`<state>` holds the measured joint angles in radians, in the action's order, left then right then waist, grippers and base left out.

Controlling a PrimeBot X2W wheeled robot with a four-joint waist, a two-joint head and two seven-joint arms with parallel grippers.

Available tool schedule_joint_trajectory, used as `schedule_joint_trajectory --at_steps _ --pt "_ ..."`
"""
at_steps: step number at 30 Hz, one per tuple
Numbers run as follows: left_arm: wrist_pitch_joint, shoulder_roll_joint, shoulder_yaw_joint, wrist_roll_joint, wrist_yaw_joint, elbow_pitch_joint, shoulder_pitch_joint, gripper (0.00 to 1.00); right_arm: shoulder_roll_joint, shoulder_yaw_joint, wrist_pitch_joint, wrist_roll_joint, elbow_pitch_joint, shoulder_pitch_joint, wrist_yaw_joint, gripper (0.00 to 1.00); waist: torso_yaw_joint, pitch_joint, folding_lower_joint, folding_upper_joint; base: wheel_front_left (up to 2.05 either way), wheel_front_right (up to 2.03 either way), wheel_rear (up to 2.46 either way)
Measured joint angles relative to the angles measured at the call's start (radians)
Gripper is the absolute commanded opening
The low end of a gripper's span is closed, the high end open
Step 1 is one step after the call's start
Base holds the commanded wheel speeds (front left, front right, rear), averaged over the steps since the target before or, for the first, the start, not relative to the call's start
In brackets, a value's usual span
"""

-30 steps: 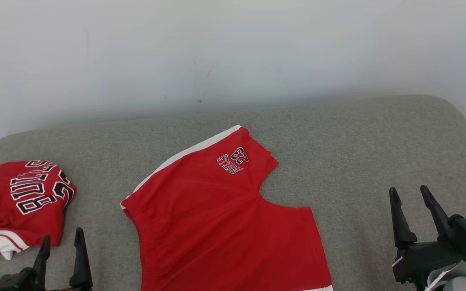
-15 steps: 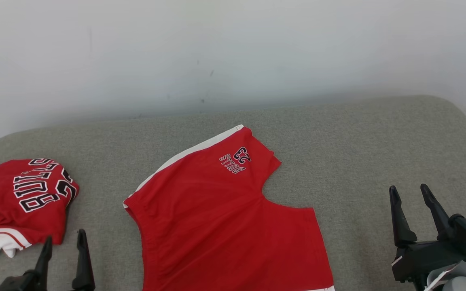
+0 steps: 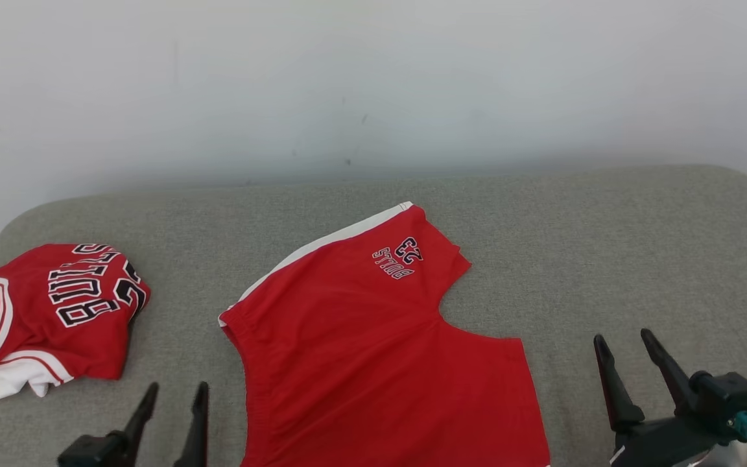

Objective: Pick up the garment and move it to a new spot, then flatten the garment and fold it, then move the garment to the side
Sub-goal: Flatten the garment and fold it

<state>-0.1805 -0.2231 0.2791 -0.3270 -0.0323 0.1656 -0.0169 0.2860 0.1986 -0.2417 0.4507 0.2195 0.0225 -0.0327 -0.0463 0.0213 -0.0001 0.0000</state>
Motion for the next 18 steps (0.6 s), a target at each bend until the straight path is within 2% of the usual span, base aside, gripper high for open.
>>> schedule_joint_trajectory --at_steps 9,18 --pt "0.113 -0.028 0.074 -0.016 0.081 0.010 -0.045 1.00 0.003 0.045 0.104 0.044 0.005 -0.083 0.052 1.00 -0.020 -0.017 0.0000 0.0000 0.00 0.00 0.00" --pt "0.217 -0.038 0.106 -0.036 0.114 0.011 -0.040 1.00 0.027 0.067 0.210 0.077 -0.021 -0.104 0.076 1.00 -0.032 -0.060 0.0003 0.0001 0.00 0.00 0.00"
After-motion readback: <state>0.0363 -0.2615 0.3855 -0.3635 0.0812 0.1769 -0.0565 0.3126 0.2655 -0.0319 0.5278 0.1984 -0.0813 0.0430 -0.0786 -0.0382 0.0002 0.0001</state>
